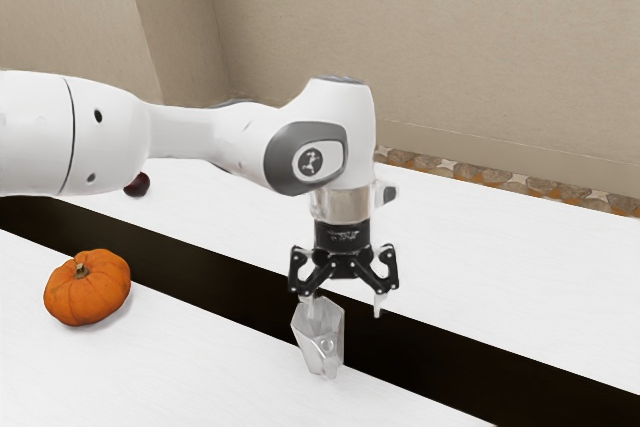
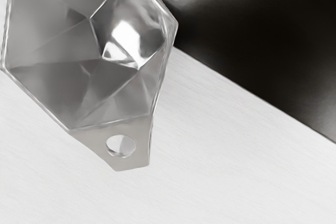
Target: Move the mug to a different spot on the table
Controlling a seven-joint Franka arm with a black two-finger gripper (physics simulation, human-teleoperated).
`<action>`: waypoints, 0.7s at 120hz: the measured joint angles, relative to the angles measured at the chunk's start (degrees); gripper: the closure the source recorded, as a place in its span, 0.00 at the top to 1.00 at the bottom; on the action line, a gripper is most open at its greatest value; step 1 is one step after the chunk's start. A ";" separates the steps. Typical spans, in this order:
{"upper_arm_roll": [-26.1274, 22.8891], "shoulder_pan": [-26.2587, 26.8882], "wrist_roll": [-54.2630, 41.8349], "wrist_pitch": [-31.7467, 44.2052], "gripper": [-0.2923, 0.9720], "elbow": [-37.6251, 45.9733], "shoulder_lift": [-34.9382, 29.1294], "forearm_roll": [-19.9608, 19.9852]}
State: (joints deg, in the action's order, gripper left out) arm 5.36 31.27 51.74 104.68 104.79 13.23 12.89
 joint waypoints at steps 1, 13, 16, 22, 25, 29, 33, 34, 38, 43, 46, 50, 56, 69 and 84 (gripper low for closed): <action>0.01 0.01 0.45 0.20 0.77 0.27 0.08 -0.11; 0.10 0.82 5.41 3.93 0.77 2.95 0.79 -2.49; 0.10 1.02 6.53 4.84 0.77 3.28 0.98 -3.42; 0.07 1.52 8.74 6.52 0.77 3.68 1.51 -5.41; 0.04 1.74 9.95 7.28 0.77 3.86 1.68 -6.17; -0.01 2.00 11.80 8.23 0.77 4.02 1.84 -6.96; -0.04 2.29 13.68 9.21 0.77 4.30 1.92 -7.57; -0.05 2.34 14.14 9.51 0.77 4.49 1.93 -7.70; -0.03 2.47 15.90 11.07 0.77 5.70 1.91 -8.14; 0.00 2.58 17.97 12.98 0.77 6.71 1.82 -8.54; 0.01 2.60 19.16 13.97 0.77 7.11 1.69 -8.71; 0.05 2.63 20.70 15.13 0.77 7.47 1.50 -8.89; 0.07 2.70 22.92 16.59 0.77 8.51 1.06 -9.08; 0.12 3.28 27.31 18.45 0.77 12.23 -1.36 -9.25; 0.13 4.75 31.50 18.54 0.77 13.93 -2.39 -9.34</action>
State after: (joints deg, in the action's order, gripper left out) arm 5.49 36.03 83.25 123.23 118.72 10.84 3.55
